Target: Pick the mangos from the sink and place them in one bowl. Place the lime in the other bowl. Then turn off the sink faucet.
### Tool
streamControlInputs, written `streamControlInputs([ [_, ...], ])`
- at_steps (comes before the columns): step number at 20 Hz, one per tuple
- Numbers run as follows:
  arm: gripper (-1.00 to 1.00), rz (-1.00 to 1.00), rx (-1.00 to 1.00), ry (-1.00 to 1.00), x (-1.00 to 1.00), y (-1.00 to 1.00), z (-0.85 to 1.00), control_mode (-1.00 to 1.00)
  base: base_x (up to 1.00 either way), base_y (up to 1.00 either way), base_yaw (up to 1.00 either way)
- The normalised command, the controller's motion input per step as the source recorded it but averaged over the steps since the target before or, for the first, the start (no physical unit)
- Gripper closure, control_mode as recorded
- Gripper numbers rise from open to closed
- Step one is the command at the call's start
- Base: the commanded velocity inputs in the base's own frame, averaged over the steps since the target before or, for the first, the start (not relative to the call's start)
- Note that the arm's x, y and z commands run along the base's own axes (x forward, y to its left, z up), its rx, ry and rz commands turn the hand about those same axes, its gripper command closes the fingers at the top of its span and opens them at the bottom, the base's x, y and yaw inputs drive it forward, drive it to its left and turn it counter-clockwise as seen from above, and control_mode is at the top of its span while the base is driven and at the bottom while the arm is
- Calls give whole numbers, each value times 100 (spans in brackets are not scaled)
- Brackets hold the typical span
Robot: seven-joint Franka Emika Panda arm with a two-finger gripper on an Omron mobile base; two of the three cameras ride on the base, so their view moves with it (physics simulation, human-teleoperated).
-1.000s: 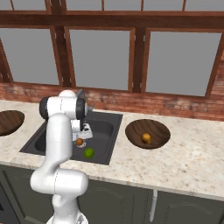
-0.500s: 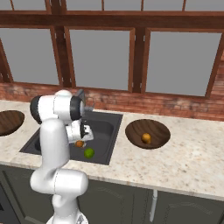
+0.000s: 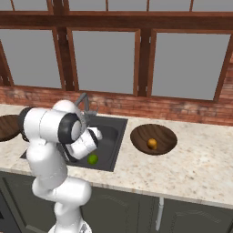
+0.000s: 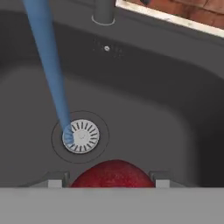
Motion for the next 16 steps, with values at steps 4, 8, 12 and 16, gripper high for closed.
streamControlInputs([
  [4,100,-7,5,-34,-68,-17,91,-100,0,0,0],
  [8,100,-16,2,-24,-84,-22,85,-100,0,0,0],
  [12,100,-17,1,-20,-71,-23,100,-100,0,0,0],
  [16,100,-13,6,-5,-70,-38,82,-100,0,0,0],
])
